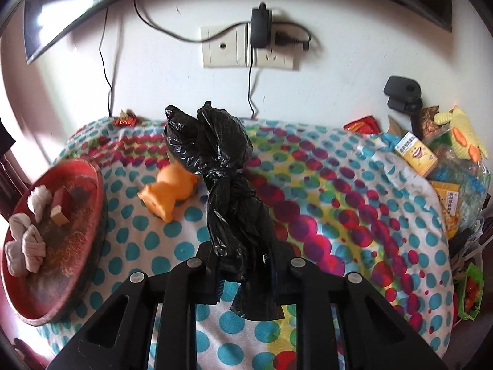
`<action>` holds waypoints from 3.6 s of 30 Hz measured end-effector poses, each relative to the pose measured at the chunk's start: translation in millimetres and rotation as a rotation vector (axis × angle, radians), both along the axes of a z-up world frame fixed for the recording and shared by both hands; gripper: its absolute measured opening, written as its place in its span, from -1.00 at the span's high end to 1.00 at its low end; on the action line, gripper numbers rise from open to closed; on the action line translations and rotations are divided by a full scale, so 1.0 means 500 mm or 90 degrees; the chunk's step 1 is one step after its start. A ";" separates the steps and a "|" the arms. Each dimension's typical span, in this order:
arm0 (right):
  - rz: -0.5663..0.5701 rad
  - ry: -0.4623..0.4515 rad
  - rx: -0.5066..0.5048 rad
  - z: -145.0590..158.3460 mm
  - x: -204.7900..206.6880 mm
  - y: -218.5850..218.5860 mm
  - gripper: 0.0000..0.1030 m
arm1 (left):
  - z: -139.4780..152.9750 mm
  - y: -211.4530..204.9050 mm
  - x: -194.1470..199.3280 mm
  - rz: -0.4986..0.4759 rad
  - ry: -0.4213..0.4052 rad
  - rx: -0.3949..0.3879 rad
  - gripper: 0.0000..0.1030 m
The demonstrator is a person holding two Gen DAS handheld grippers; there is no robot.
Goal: Organize objects
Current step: 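Carry the black plastic bag with the right gripper into the red tray and release, then grasp the orange rubber toy with the left gripper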
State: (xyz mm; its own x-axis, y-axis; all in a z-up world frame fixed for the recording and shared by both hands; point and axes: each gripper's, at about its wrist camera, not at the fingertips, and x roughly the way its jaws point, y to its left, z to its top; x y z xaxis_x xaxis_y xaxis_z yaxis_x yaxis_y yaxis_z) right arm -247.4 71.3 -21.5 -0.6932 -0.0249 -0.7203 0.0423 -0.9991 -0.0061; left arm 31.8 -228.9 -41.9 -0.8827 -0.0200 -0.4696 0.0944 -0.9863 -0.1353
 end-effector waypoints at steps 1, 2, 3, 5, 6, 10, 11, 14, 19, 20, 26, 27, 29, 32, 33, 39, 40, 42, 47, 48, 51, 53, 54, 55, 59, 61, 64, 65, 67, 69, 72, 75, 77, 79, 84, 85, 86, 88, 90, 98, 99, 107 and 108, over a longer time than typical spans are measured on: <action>0.003 0.006 0.001 0.009 0.002 -0.004 0.61 | 0.001 0.001 0.001 0.000 0.002 -0.003 -0.24; 0.005 0.009 0.001 0.015 0.003 -0.007 0.61 | 0.002 0.002 0.000 0.002 0.002 -0.008 -0.24; 0.009 0.013 -0.001 0.024 0.004 -0.014 0.61 | 0.001 0.001 0.000 0.004 0.000 -0.008 -0.24; 0.013 0.021 -0.007 0.038 0.008 -0.025 0.61 | 0.001 -0.004 0.000 0.010 -0.003 -0.001 -0.24; 0.020 0.025 -0.012 0.046 0.009 -0.035 0.61 | 0.001 -0.008 0.000 0.015 -0.002 0.006 -0.24; 0.047 0.036 -0.020 0.067 0.016 -0.082 0.61 | 0.003 -0.017 0.003 0.031 0.002 0.006 -0.24; 0.059 0.038 -0.027 0.072 0.019 -0.100 0.61 | 0.003 -0.019 0.003 0.037 0.000 0.007 -0.24; 0.091 0.038 -0.032 0.075 0.028 -0.146 0.61 | 0.003 -0.028 0.005 0.057 0.000 0.007 -0.24; 0.157 0.025 -0.029 0.057 0.055 -0.235 0.61 | -0.007 -0.051 0.000 0.108 -0.021 0.004 -0.24; 0.169 0.022 -0.027 0.050 0.062 -0.252 0.61 | -0.008 -0.058 0.000 0.117 -0.021 0.008 -0.24; 0.225 0.001 -0.010 -0.003 0.098 -0.338 0.61 | -0.013 -0.076 0.000 0.134 -0.030 0.020 -0.24; 0.230 -0.004 -0.012 -0.012 0.101 -0.349 0.61 | -0.013 -0.075 -0.001 0.134 -0.031 0.016 -0.24; 0.238 -0.010 -0.012 -0.027 0.107 -0.368 0.61 | -0.014 -0.075 -0.001 0.135 -0.032 0.015 -0.24; 0.249 -0.020 -0.013 -0.047 0.115 -0.399 0.61 | -0.013 -0.078 0.000 0.136 -0.030 0.022 -0.24; 0.255 -0.021 -0.006 -0.056 0.118 -0.411 0.61 | -0.013 -0.078 -0.001 0.138 -0.030 0.020 -0.24; 0.265 -0.038 0.015 -0.091 0.121 -0.442 0.59 | -0.016 -0.085 -0.004 0.141 -0.036 0.032 -0.24; 0.265 -0.040 0.015 -0.095 0.120 -0.444 0.59 | -0.016 -0.086 -0.004 0.141 -0.037 0.032 -0.24; 0.264 -0.046 0.014 -0.102 0.116 -0.447 0.59 | -0.016 -0.086 -0.004 0.141 -0.038 0.033 -0.24; 0.259 -0.067 0.004 -0.118 0.107 -0.451 0.58 | -0.019 -0.088 -0.006 0.141 -0.041 0.035 -0.24; 0.257 -0.070 0.002 -0.120 0.104 -0.449 0.58 | -0.019 -0.088 -0.006 0.141 -0.042 0.036 -0.24; 0.256 -0.077 0.006 -0.128 0.101 -0.451 0.56 | -0.021 -0.088 -0.008 0.142 -0.043 0.036 -0.24; 0.256 -0.080 0.007 -0.132 0.101 -0.451 0.56 | -0.022 -0.088 -0.008 0.142 -0.044 0.036 -0.24; 0.258 -0.077 0.006 -0.132 0.102 -0.451 0.52 | -0.022 -0.088 -0.009 0.142 -0.044 0.037 -0.24; 0.259 -0.076 0.007 -0.133 0.102 -0.451 0.46 | -0.022 -0.088 -0.008 0.142 -0.045 0.037 -0.24; 0.268 -0.067 0.009 -0.129 0.105 -0.455 -0.07 | -0.023 -0.088 -0.009 0.141 -0.043 0.037 -0.24; 0.279 -0.033 0.011 -0.107 0.117 -0.455 -0.29 | -0.021 -0.089 -0.007 0.141 -0.038 0.038 -0.24; 0.280 0.025 0.009 -0.057 0.128 -0.435 -0.32 | -0.017 -0.091 -0.003 0.141 -0.028 0.041 -0.24; 0.274 0.039 0.005 -0.041 0.127 -0.422 -0.37 | -0.016 -0.091 -0.003 0.140 -0.026 0.041 -0.24; 0.237 0.079 0.000 -0.005 0.120 -0.371 -0.73 | -0.015 -0.087 -0.003 0.135 -0.023 0.039 -0.24; 0.184 0.113 -0.004 0.018 0.103 -0.293 -0.88 | -0.014 -0.078 -0.004 0.120 -0.021 0.037 -0.24; 0.073 0.114 0.003 0.013 0.061 -0.160 -0.90 | -0.014 -0.055 -0.007 0.086 -0.016 0.024 -0.24; -0.043 0.074 -0.010 -0.022 0.015 -0.004 -0.90 | -0.021 -0.023 -0.016 0.045 -0.028 0.008 -0.24; -0.100 0.059 -0.006 -0.044 0.002 0.075 -0.90 | -0.029 -0.002 -0.026 0.032 -0.040 -0.008 -0.24; -0.139 0.047 0.006 -0.066 -0.008 0.140 -0.90 | -0.036 0.018 -0.035 0.011 -0.053 -0.025 -0.24; -0.178 0.033 -0.002 -0.096 -0.021 0.221 -0.90 | -0.030 0.090 -0.074 -0.057 -0.071 -0.080 -0.24; -0.179 0.031 -0.010 -0.102 -0.018 0.232 -0.90 | -0.024 0.103 -0.082 -0.071 -0.070 -0.088 -0.24; -0.179 0.029 -0.016 -0.108 -0.021 0.237 -0.90 | -0.016 0.120 -0.094 -0.088 -0.068 -0.098 -0.24; -0.179 0.023 -0.020 -0.118 -0.023 0.240 -0.91 | 0.003 0.155 -0.125 -0.125 -0.064 -0.113 -0.24; -0.176 0.024 -0.039 -0.121 -0.026 0.247 -0.91 | 0.020 0.191 -0.171 -0.159 -0.070 -0.122 -0.24; -0.206 0.002 -0.131 -0.139 -0.024 0.300 -0.95 | 0.044 0.286 -0.386 -0.176 -0.114 -0.130 -0.24; -0.213 0.000 -0.142 -0.141 -0.022 0.306 -0.95 | 0.043 0.295 -0.411 -0.180 -0.119 -0.120 -0.24; -0.202 -0.003 -0.159 -0.145 -0.023 0.306 -0.95 | 0.039 0.364 -0.568 -0.197 -0.158 -0.139 -0.24; -0.202 -0.003 -0.164 -0.146 -0.023 0.308 -0.95 | 0.032 0.371 -0.591 -0.191 -0.170 -0.143 -0.24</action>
